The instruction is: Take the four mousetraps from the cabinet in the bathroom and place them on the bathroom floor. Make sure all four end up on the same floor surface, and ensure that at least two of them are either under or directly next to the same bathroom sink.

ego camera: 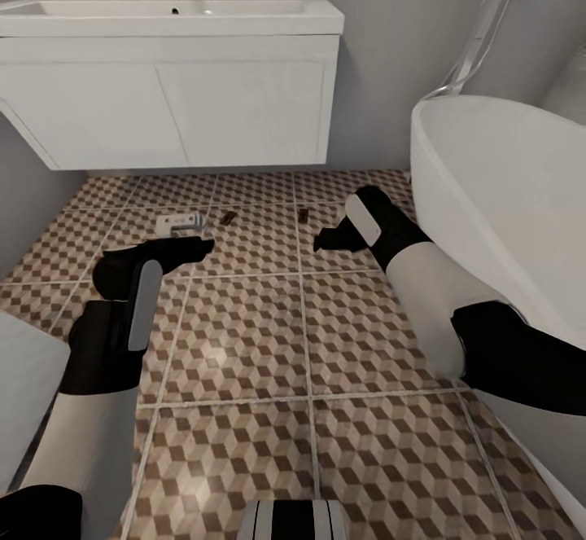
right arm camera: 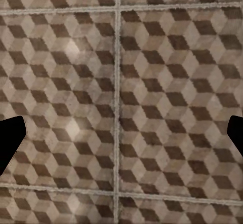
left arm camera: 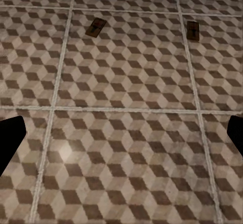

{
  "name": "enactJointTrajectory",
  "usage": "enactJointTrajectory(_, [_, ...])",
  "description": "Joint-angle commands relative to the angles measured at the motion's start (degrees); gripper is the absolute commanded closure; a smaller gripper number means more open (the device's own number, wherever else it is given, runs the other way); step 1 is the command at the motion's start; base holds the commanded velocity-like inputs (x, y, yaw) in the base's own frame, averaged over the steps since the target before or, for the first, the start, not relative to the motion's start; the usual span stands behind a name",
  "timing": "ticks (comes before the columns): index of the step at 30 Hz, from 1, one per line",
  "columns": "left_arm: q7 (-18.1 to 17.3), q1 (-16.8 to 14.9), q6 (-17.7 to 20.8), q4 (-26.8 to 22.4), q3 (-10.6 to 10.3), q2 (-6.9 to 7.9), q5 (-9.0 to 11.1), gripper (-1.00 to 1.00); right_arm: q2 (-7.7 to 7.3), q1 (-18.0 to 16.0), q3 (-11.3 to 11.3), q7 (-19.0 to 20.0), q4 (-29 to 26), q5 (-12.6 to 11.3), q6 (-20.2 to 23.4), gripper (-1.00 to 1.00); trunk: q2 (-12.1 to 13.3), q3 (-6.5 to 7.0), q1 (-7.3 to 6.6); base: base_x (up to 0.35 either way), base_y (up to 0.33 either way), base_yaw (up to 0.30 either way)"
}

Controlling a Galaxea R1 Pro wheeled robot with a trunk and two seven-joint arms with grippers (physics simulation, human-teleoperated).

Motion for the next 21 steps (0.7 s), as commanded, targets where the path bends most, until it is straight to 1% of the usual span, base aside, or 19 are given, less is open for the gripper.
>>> enactJointTrajectory(1, [0.6,0.0,0.2,0.0,0.0,0.00,0.6,-1.00,0.00,0.0,0.2,-0.6,0.0,-0.6,0.1,-1.00,0.0,0.18,-0.03,0.000,0.000,0.000])
enactJointTrajectory(4, [0.6,0.2,0.2,-0.1,1.4,0.04,0.6,-1.00,0.00,0.2,0.2,0.5,-0.1,-0.6,0.1,-1.00,0.0,0.85,-0.11,0.000,0.000,0.000])
enactJointTrajectory(5, [0.6,0.2,0.2,-0.1,1.4,0.04,0.6,-1.00,0.00,0.2,0.2,0.5,-0.1,-0.6,0.1,-1.00,0.1,1.07,-0.13,0.000,0.000,0.000])
enactJointTrajectory(7, [0.6,0.6,0.2,-0.1,2.7,0.02,0.7,-1.00,0.00,0.3,0.2,1.1,-0.1,-0.6,0.1,-1.00,0.1,1.51,-0.18,0.000,0.000,0.000])
enactJointTrajectory(8, [0.6,0.6,0.2,-0.1,2.7,0.02,0.7,-1.00,0.00,0.3,0.2,1.1,-0.1,-0.6,0.1,-1.00,0.1,1.74,-0.21,0.000,0.000,0.000])
enactJointTrajectory(10, [0.6,1.3,0.2,-0.1,3.9,0.01,0.7,-1.00,0.00,0.7,0.2,1.5,-0.1,-0.6,0.1,-1.00,0.1,2.18,-0.26,0.000,0.000,0.000])
enactJointTrajectory(11, [0.6,1.3,0.2,-0.1,3.9,0.01,0.7,-1.00,0.00,0.7,0.2,1.5,-0.1,-0.6,0.1,-1.00,0.1,2.40,-0.29,0.000,0.000,0.000])
enactJointTrajectory(14, [0.6,2.8,0.2,-0.1,5.0,0.00,0.7,-1.00,0.00,1.5,0.2,2.2,-0.1,-0.6,0.1,-1.00,0.2,3.06,-0.37,0.000,0.000,0.000])
enactJointTrajectory(18, [0.6,3.7,0.2,-0.1,5.5,0.03,0.7,-1.00,0.00,1.9,0.3,2.7,-0.1,-0.6,0.1,-1.00,0.2,3.95,-0.47,0.000,0.000,0.000])
enactJointTrajectory(21, [0.6,5.0,0.2,-0.1,6.5,0.31,0.7,-1.00,0.00,2.2,0.3,3.6,-0.1,-0.7,0.1,-1.00,0.3,4.62,-0.55,0.000,0.000,0.000])
